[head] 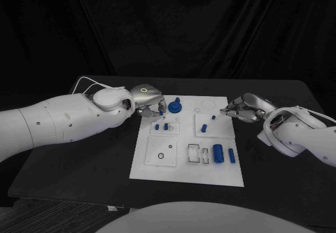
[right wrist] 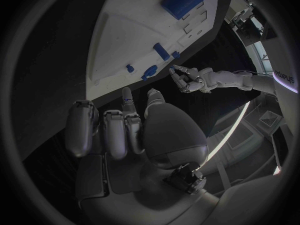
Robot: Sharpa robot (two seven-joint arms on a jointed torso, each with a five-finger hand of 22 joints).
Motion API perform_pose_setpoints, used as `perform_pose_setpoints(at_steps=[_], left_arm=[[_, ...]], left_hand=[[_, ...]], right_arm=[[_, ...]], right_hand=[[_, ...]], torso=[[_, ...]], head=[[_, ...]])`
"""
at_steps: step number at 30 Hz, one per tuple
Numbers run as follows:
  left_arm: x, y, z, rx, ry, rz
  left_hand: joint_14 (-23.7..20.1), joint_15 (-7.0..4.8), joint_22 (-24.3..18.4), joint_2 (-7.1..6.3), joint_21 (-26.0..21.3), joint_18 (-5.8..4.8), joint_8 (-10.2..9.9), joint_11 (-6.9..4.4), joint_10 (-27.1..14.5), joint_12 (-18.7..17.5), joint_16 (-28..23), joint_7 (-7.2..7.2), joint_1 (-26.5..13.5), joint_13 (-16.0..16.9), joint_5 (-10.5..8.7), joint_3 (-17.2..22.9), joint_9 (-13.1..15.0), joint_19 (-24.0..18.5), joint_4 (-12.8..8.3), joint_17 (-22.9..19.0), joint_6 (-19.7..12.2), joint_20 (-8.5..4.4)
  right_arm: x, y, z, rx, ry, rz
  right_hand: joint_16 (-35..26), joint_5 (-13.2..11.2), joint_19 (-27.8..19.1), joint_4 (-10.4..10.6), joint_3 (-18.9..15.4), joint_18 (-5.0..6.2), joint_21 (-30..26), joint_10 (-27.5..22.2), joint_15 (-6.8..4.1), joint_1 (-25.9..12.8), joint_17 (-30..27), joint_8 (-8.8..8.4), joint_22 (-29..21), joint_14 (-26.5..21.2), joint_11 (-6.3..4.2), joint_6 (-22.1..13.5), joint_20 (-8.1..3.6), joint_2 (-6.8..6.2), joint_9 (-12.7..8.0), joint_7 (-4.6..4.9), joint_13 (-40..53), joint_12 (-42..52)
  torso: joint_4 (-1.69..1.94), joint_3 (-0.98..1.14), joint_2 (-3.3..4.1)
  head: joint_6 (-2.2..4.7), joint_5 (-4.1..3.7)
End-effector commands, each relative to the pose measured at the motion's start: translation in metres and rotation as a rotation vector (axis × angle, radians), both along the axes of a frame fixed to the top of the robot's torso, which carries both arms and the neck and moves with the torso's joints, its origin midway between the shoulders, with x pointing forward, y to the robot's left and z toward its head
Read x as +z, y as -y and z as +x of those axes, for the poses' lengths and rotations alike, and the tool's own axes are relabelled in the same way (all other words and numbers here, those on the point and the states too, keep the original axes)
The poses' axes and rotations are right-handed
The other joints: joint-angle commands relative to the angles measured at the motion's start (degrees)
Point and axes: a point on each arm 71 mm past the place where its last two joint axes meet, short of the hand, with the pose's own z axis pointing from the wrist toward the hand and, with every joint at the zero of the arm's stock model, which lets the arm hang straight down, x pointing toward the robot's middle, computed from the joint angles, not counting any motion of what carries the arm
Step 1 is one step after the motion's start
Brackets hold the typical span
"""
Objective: Assemble the parts on the task board
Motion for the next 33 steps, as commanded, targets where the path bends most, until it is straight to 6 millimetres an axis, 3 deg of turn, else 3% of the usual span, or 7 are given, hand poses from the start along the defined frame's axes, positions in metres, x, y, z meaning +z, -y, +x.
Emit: perform_pose_setpoints(at_steps=[1, 33], left_arm=[[-0.003, 0.002, 0.000, 0.001, -0.018, 0.001], [-0.016, 0.011, 0.001, 0.033, -0.053, 0.023]], left_hand=[[1.2, -0.31, 12.4, 0.46, 0.4, 0.17, 0.1, -0.53, 1.6, -0.4, -0.7, 0.50, -0.6, 0.1, 0.18, 3.2, 0.1, 0.9, -0.4, 0.7, 1.8, -0.03], [0.9, -0.24, 12.4, 0.65, 0.3, 0.20, -0.3, -0.34, 1.9, -0.7, -1.0, 0.75, -0.6, 0.0, 0.66, 3.4, -0.1, 0.8, -0.5, 0.0, 1.4, 0.03]], right_arm=[[-0.002, 0.000, -0.001, -0.003, -0.007, -0.004], [-0.004, 0.001, -0.001, -0.003, -0.012, -0.007]], right_hand=[[-0.6, 0.9, 1.3, 0.4, -0.3, -0.65, -0.8, 6.2, -0.16, 2.0, 7.2, -0.63, 11.1, 4.0, 0.01, 0.2, 0.36, 0.69, -0.7, -0.07, 14.3, 0.5], [-0.6, 0.9, 1.2, 0.4, -0.3, -0.64, -0.9, 6.2, -0.17, 2.1, 7.1, -0.64, 11.0, 4.0, 0.00, 0.2, 0.35, 0.68, -0.7, -0.08, 14.3, 0.5]], torso=[[-0.03, 0.03, 0.00], [-0.05, 0.02, -0.02]], head=[[-0.01, -0.06], [-0.01, -0.25]])
